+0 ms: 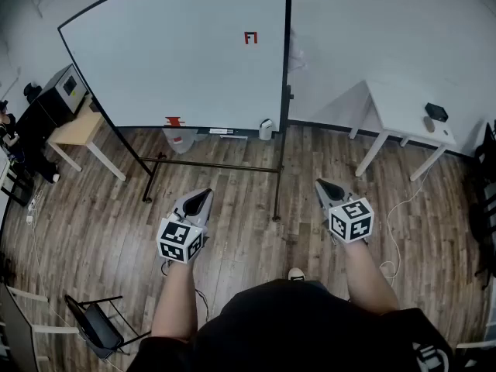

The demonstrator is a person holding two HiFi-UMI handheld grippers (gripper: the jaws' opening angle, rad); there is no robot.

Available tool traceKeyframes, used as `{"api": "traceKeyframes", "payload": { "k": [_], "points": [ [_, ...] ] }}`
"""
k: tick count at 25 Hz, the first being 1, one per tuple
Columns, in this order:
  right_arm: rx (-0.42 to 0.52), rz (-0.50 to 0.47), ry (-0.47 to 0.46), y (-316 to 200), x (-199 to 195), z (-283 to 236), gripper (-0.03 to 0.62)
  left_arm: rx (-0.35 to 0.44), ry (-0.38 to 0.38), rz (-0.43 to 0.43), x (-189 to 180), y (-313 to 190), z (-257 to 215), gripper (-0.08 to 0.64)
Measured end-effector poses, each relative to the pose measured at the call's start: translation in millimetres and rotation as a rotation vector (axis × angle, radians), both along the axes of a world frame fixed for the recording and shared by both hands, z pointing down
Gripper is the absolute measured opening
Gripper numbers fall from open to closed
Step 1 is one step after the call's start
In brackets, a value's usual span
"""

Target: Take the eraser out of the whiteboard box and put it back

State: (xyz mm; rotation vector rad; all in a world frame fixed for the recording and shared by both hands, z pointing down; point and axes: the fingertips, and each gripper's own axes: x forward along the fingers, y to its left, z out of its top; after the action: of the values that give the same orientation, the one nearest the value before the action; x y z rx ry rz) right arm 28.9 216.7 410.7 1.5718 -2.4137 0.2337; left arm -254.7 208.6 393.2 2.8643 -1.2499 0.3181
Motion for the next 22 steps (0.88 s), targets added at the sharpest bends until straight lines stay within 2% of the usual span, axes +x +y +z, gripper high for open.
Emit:
{"api": "traceKeyframes", "payload": {
  "k": [10,22],
  "points": [
    [0.007,0.030,0.045,-2.8,-6.0,5.3,-0.006,-0.036,-0.006,0.027,-0.1,1.2,24.7,0.011],
    [-0.010,0.040,0.007,-49.6,2.6,18.0,-0.006,-0.046,-0.039,0.025,5.8,-40.2,28.1,0.011]
  ]
}}
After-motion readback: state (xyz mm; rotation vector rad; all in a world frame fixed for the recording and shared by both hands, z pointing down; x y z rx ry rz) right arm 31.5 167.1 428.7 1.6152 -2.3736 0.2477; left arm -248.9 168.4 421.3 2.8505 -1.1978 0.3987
